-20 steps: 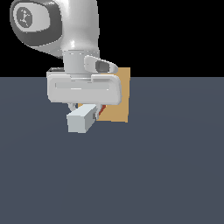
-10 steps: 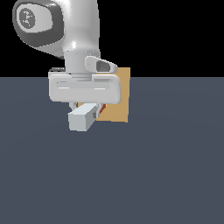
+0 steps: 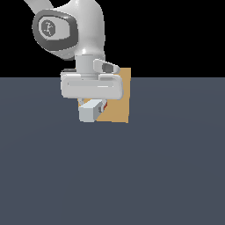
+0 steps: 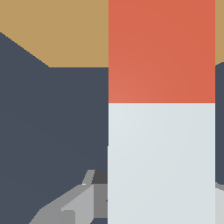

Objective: Insert the peg into the horizontal hole in a box.

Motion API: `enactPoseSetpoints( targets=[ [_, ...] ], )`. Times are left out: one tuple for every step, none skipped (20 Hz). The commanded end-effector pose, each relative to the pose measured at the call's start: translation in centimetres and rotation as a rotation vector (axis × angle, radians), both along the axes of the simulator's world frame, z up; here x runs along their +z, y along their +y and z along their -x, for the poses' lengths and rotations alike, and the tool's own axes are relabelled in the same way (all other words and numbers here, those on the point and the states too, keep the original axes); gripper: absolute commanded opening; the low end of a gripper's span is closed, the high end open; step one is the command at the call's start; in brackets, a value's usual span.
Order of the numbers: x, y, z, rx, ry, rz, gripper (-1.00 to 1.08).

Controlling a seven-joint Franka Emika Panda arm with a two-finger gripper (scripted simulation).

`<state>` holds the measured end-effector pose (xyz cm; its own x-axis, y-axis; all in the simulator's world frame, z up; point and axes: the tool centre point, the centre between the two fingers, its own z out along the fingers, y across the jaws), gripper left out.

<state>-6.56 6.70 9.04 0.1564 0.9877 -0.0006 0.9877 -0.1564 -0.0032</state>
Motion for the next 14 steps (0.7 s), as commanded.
enactPoseSetpoints(
  targets=[
    [0.2, 2.1, -0.4, 0.000, -0.005, -0.001, -1.00],
    [0.2, 2.9, -0.6, 0.000, -0.005, -0.001, -1.00],
    [0.2, 3.5, -0.7, 0.000, -0.005, -0.001, -1.00],
    [0.2, 4.1, -0.8, 0.000, -0.005, -0.001, -1.00],
    [0.3, 4.6, -0.9, 0.000, -0.006, -0.001, -1.00],
    [0.3, 5.0, -1.0, 0.000, -0.006, -0.001, -1.00],
    [0.3, 5.4, -1.0, 0.000, -0.006, -0.001, -1.00],
    [0.3, 5.7, -1.1, 0.000, -0.006, -0.001, -1.00],
    [0.3, 5.9, -1.2, 0.000, -0.006, -0.001, -1.00],
    [0.3, 6.1, -1.2, 0.000, -0.006, -0.001, -1.00],
    [0.3, 6.2, -1.3, 0.000, -0.006, -0.001, -1.00],
    [0.3, 6.2, -1.3, 0.000, -0.006, -0.001, -1.00],
    [0.3, 6.1, -1.3, 0.000, -0.006, -0.001, -1.00],
    [0.3, 6.1, -1.3, 0.000, -0.006, -0.001, -1.00]
  ],
)
